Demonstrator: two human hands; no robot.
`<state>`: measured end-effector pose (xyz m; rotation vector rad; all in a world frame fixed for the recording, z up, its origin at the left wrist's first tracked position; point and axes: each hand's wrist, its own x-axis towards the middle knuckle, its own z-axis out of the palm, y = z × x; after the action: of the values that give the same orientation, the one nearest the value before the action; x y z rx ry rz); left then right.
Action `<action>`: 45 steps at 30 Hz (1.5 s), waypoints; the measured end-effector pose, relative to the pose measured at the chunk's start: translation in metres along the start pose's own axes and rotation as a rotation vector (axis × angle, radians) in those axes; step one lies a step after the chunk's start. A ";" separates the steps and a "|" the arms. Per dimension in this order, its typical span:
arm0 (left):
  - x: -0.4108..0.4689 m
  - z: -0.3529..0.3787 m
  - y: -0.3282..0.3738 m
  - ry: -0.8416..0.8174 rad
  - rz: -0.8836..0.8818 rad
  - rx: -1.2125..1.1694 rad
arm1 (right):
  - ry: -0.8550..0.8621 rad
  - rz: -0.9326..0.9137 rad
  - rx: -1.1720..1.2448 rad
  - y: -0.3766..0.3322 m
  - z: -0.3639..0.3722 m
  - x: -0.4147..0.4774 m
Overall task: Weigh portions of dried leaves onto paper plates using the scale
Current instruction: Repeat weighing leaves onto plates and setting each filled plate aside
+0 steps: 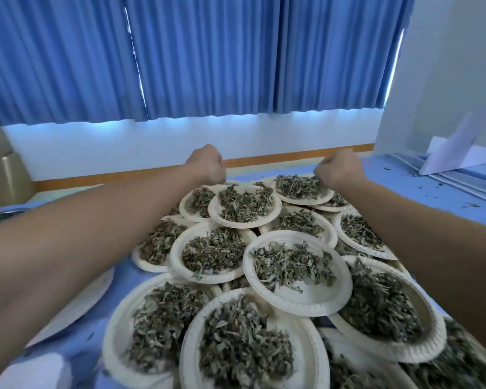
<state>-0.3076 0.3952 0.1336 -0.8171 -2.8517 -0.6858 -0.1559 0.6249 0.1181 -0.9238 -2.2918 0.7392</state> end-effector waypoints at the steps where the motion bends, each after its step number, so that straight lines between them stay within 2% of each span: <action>1: -0.014 -0.012 -0.012 -0.007 0.007 0.019 | -0.038 -0.037 0.014 -0.012 0.001 -0.014; 10: -0.153 -0.087 -0.120 0.002 -0.034 0.062 | -0.330 -0.560 0.045 -0.152 0.064 -0.185; 16: -0.224 -0.121 -0.187 0.087 0.041 0.011 | -0.488 -0.919 -0.041 -0.211 0.104 -0.284; 20: -0.256 -0.131 -0.214 -0.010 0.166 0.100 | -0.506 -1.020 -0.187 -0.217 0.122 -0.307; 24: -0.275 -0.129 -0.238 -0.112 0.216 0.120 | -0.536 -1.092 -0.163 -0.217 0.125 -0.304; 27: -0.281 -0.122 -0.248 -0.093 0.253 0.094 | -0.559 -1.190 -0.198 -0.220 0.125 -0.302; 33: -0.283 -0.119 -0.262 -0.069 0.298 0.056 | -0.493 -1.410 -0.302 -0.221 0.124 -0.299; 40: -0.281 -0.120 -0.269 -0.061 0.370 0.053 | -0.467 -1.440 -0.266 -0.220 0.122 -0.299; 45: -0.279 -0.123 -0.270 -0.062 0.390 0.029 | -0.420 -1.492 -0.379 -0.222 0.119 -0.300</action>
<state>-0.2151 0.0024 0.0777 -1.3576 -2.6239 -0.5710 -0.1488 0.2337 0.0969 0.9599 -2.6466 -0.2106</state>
